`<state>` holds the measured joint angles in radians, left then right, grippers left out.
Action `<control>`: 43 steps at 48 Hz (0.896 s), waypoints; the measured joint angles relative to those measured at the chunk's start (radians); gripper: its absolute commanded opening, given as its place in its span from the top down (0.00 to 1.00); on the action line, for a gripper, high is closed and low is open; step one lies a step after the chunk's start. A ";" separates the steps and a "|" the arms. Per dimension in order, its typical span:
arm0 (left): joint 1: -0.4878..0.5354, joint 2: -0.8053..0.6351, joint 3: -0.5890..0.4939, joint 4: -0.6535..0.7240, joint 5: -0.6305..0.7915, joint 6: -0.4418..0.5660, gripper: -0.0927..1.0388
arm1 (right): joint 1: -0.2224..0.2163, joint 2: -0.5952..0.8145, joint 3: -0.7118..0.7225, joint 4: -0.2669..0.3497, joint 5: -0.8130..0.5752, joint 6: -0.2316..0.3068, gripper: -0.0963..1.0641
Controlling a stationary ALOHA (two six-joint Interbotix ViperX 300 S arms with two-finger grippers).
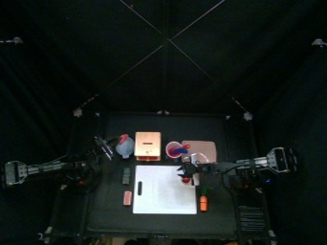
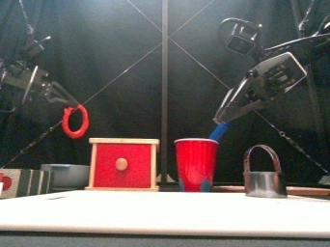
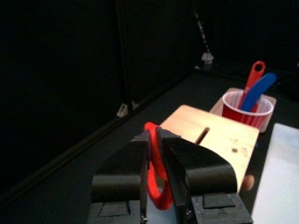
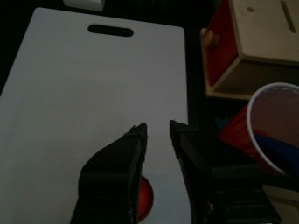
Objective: Get the cutter from the drawer then cut the dough then place the extra dough in the bowl
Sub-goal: Place the extra dough in the bowl
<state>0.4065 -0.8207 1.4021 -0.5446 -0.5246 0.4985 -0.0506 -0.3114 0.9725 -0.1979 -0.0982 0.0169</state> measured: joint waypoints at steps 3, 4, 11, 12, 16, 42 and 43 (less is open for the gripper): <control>0.003 0.020 0.002 -0.002 0.044 0.002 0.35 | 0.000 0.002 0.000 -0.002 -0.002 -0.002 0.33; 0.005 0.028 0.002 -0.002 0.058 0.000 0.34 | 0.000 0.002 0.000 -0.002 0.000 -0.003 0.33; 0.015 0.103 0.002 -0.003 0.124 0.002 0.23 | 0.000 0.002 0.000 -0.008 -0.002 0.003 0.33; 0.017 0.114 0.002 -0.005 0.127 0.002 0.21 | -0.002 0.002 0.000 -0.008 -0.002 0.006 0.33; 0.031 0.144 -0.002 -0.015 0.127 0.000 0.15 | -0.002 0.005 0.000 -0.008 -0.002 0.011 0.33; 0.051 0.156 -0.069 -0.158 0.077 -0.038 0.07 | 0.003 0.006 0.000 0.006 -0.002 0.014 0.33; 0.049 0.156 -0.074 -0.166 0.077 -0.044 0.07 | 0.003 0.008 0.000 0.009 -0.002 0.014 0.33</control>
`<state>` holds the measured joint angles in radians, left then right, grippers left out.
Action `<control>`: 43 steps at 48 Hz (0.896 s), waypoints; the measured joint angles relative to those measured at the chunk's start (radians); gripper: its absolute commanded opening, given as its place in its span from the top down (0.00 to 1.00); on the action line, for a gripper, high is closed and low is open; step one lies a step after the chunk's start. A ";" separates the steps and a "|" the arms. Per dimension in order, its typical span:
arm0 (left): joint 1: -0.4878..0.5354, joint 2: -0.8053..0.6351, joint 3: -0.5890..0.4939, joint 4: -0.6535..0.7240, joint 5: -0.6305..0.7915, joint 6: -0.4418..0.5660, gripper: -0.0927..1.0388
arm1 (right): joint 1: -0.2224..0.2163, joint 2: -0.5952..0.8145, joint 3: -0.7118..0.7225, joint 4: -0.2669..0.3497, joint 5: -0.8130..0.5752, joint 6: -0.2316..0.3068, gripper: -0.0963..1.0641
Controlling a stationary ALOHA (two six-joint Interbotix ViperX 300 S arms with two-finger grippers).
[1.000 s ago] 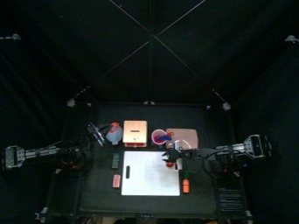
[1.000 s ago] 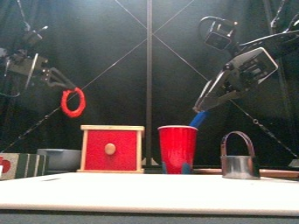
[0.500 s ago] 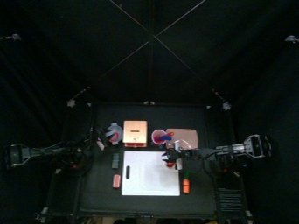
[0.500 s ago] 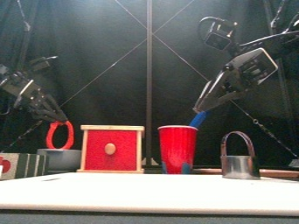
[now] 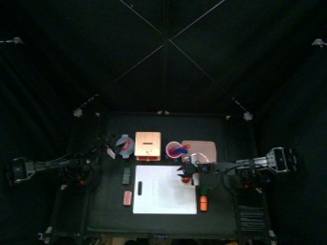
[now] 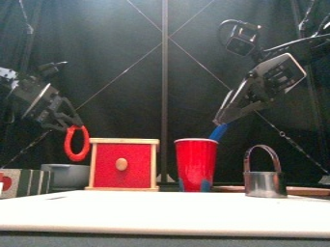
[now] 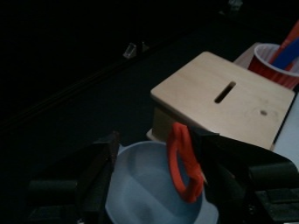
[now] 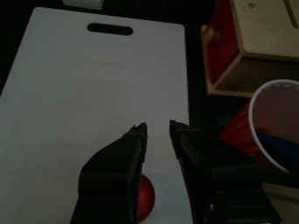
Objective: Get the cutter from the drawer then cut the dough then place the extra dough in the bowl
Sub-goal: Place the extra dough in the bowl
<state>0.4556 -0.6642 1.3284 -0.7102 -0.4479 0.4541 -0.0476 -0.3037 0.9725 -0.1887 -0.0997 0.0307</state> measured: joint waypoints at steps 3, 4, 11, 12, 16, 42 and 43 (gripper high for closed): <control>-0.003 0.000 -0.008 -0.034 0.000 -0.026 0.07 | 0.002 0.000 0.000 0.006 0.000 0.000 0.33; -0.006 0.000 -0.009 -0.048 0.000 -0.038 0.07 | 0.002 0.000 0.000 0.009 0.000 0.000 0.33; -0.015 0.008 -0.012 -0.092 0.000 -0.114 0.07 | 0.002 0.000 0.000 0.021 0.000 0.000 0.33; -0.015 0.009 -0.009 -0.094 0.000 -0.121 0.07 | 0.002 0.000 0.000 0.023 0.002 0.000 0.33; -0.020 0.014 0.006 -0.095 0.002 -0.150 0.07 | 0.002 0.000 0.000 0.026 0.000 0.000 0.33; -0.086 0.015 -0.002 -0.086 0.011 -0.235 0.08 | 0.002 0.015 -0.014 0.028 0.000 0.000 0.33; -0.089 0.015 -0.003 -0.084 0.009 -0.233 0.08 | 0.002 0.018 -0.014 0.028 0.000 0.000 0.33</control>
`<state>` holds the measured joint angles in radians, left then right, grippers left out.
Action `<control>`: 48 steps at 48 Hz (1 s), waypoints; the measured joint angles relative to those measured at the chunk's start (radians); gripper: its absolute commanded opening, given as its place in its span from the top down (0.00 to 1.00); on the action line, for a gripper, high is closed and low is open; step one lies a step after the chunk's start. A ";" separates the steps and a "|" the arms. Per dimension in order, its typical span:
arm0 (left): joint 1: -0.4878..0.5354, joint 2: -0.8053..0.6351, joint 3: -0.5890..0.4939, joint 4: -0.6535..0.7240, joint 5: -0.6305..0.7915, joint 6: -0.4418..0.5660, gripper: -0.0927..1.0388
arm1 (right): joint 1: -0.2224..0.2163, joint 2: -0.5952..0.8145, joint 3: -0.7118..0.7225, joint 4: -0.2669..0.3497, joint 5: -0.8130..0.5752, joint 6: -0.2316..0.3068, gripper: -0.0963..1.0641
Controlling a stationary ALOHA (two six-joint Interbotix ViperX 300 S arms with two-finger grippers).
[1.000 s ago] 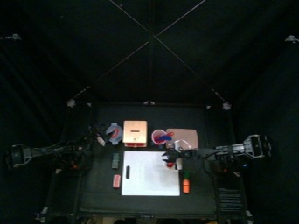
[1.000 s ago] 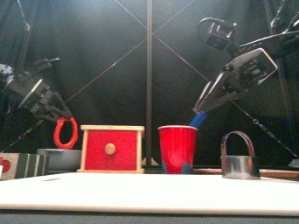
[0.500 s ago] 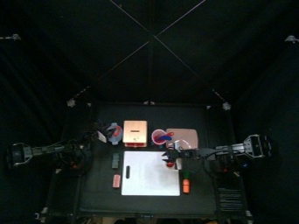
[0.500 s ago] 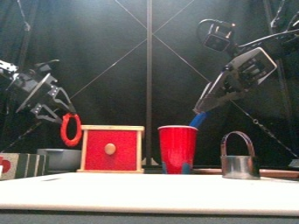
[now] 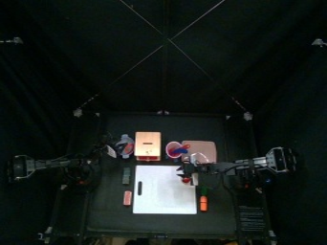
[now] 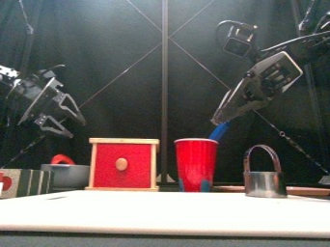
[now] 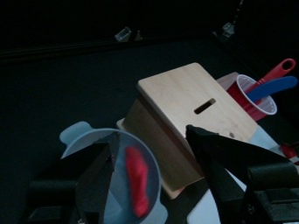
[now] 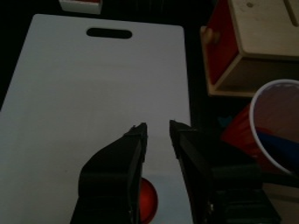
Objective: Get the cutter from the drawer then cut the dough then place the extra dough in the bowl
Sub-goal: Place the extra dough in the bowl
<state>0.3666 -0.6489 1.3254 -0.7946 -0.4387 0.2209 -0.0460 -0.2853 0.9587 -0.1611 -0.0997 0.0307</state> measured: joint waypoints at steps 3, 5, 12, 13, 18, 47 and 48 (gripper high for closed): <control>-0.009 0.000 0.000 0.002 -0.005 0.002 0.08 | 0.000 0.005 -0.002 -0.002 0.000 0.000 0.33; -0.009 0.000 -0.002 0.006 -0.011 0.003 0.08 | 0.000 0.006 -0.002 0.000 0.000 0.000 0.33; -0.028 0.000 -0.006 0.067 -0.015 0.000 0.08 | 0.000 0.009 -0.023 -0.002 -0.003 -0.002 0.33; -0.034 0.000 -0.009 0.084 -0.015 0.000 0.08 | 0.000 0.009 -0.028 -0.003 -0.006 -0.006 0.33; -0.103 0.000 -0.029 0.178 -0.017 0.002 0.08 | -0.002 0.003 -0.055 -0.006 -0.060 -0.011 0.33; -0.385 0.017 -0.021 0.491 -0.143 -0.002 0.08 | -0.052 0.014 -0.063 -0.032 -0.483 -0.014 0.33; -0.385 0.018 -0.018 0.489 -0.143 -0.002 0.08 | -0.057 0.015 -0.063 -0.032 -0.483 -0.014 0.33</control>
